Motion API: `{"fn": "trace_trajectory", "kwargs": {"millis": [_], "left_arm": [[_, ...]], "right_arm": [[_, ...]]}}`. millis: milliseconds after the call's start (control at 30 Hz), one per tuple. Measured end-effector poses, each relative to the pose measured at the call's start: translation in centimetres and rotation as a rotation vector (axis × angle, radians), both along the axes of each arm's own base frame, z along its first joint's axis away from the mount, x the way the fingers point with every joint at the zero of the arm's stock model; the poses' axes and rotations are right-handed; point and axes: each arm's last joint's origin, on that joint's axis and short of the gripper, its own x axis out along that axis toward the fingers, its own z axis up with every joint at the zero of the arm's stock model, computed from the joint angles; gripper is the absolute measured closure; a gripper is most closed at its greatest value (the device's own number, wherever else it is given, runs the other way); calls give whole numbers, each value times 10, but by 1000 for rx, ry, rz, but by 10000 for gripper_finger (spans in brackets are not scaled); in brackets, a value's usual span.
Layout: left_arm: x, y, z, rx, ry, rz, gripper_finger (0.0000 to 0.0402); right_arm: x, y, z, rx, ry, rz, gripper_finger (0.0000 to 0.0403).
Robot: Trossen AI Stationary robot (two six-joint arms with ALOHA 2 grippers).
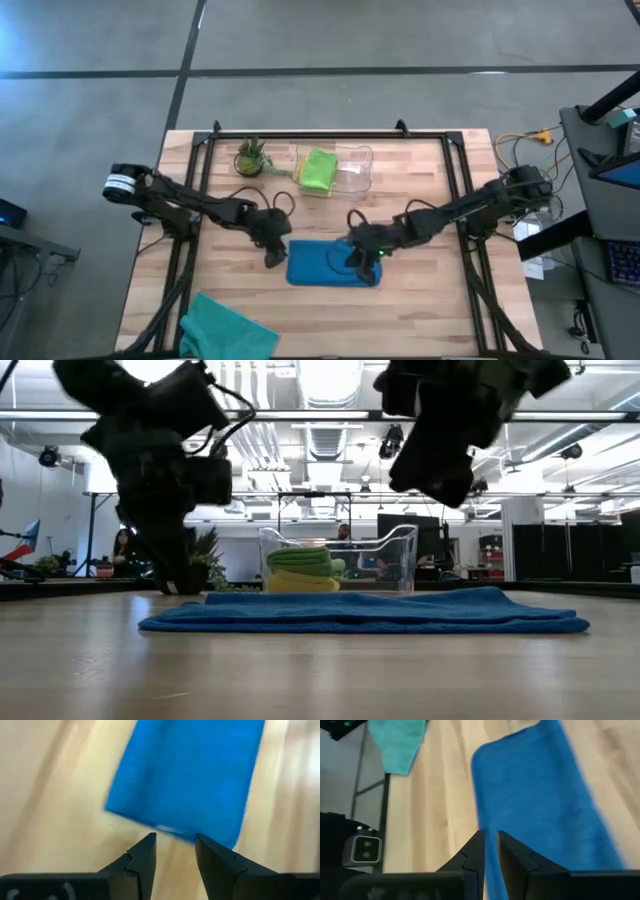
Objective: Fold microfiber towels
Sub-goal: Fold the blue microfiber towel
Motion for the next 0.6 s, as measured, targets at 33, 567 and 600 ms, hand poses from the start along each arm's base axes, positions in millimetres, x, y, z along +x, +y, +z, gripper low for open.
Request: {"fn": "trace_trajectory", "kwargs": {"millis": [33,567,600], "left_arm": [[-3,0,-3,-50,-6,56,282],[-3,-1,-39,-513,36,586,282],[-3,-2,-41,-513,46,590,282]], "right_arm": [[3,-3,2,-12,5,-2,358],[8,-13,47,-111,5,22,358],[6,-13,48,-111,8,22,358]]}}
